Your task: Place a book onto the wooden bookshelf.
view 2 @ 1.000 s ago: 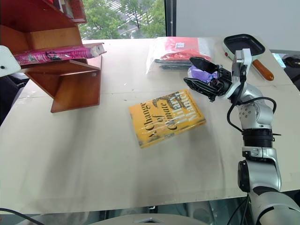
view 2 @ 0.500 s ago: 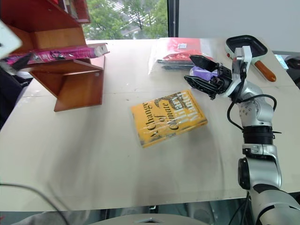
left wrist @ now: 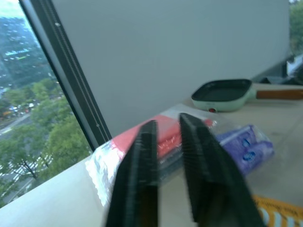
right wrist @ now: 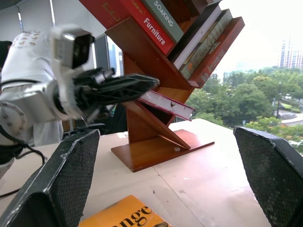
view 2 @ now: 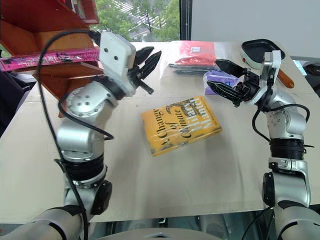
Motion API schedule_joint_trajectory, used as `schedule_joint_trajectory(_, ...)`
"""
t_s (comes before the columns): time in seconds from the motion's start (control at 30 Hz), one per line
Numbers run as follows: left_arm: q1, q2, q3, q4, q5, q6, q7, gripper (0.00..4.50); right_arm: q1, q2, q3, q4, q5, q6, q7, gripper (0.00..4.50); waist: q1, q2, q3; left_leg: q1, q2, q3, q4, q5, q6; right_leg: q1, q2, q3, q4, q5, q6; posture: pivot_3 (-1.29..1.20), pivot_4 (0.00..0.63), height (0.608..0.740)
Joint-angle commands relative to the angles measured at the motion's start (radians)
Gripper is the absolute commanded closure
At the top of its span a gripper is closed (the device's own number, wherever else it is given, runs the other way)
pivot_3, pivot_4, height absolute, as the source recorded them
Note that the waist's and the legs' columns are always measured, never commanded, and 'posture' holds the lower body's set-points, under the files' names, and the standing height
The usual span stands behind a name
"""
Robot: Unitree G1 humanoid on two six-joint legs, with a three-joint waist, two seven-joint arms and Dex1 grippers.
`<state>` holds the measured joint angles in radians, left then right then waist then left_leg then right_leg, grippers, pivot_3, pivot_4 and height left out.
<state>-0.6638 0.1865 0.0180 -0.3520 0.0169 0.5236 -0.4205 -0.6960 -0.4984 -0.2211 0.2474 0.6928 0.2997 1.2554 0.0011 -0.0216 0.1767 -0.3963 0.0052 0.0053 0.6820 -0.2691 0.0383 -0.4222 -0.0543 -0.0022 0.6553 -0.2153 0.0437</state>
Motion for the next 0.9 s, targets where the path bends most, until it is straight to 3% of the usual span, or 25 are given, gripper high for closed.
schedule_joint_trajectory(0.03,0.003,-0.020,-0.006,0.138,0.052,-0.194,0.123,4.45,0.014,-0.017,-0.040,-0.065,0.023,-0.002,-0.023,0.00,-0.001,0.000,0.000,0.000,0.000,0.000,0.000,0.000,0.000,0.000,0.000,0.000,0.000,0.000,0.000,0.00,0.150,0.740)
schedule_joint_trajectory(0.23,-0.113,-0.062,0.014,0.509,0.163,-0.432,0.434,4.45,0.056,-0.035,-0.061,-0.112,0.035,0.006,-0.052,0.00,0.013,0.000,0.000,-0.001,-0.001,0.000,0.001,0.000,0.000,0.000,0.000,-0.002,0.000,0.000,0.000,0.00,0.150,0.740)
schedule_joint_trajectory(0.53,-0.150,-0.001,0.023,0.624,0.321,-0.469,0.718,4.45,0.069,-0.067,-0.059,-0.165,0.171,0.162,0.007,0.00,0.013,0.000,0.000,-0.002,-0.001,0.000,-0.001,0.000,0.001,0.000,0.000,-0.003,-0.003,0.000,0.000,0.00,0.150,0.740)
schedule_joint_trajectory(0.77,-0.148,0.026,0.029,0.625,0.383,-0.429,0.816,4.45,0.051,-0.060,-0.034,-0.165,0.185,0.205,0.021,0.00,0.002,0.000,0.000,-0.001,-0.001,0.000,-0.001,-0.001,0.001,0.000,0.000,-0.002,-0.002,0.001,0.001,0.00,0.150,0.740)
schedule_joint_trajectory(0.9,-0.122,0.021,-0.010,0.593,0.325,-0.468,0.691,4.45,0.046,-0.060,-0.034,-0.149,0.169,0.191,0.030,0.00,-0.003,0.000,0.000,-0.002,0.000,0.000,-0.001,-0.001,0.001,-0.001,0.000,-0.002,-0.002,0.001,0.001,0.00,0.150,0.740)
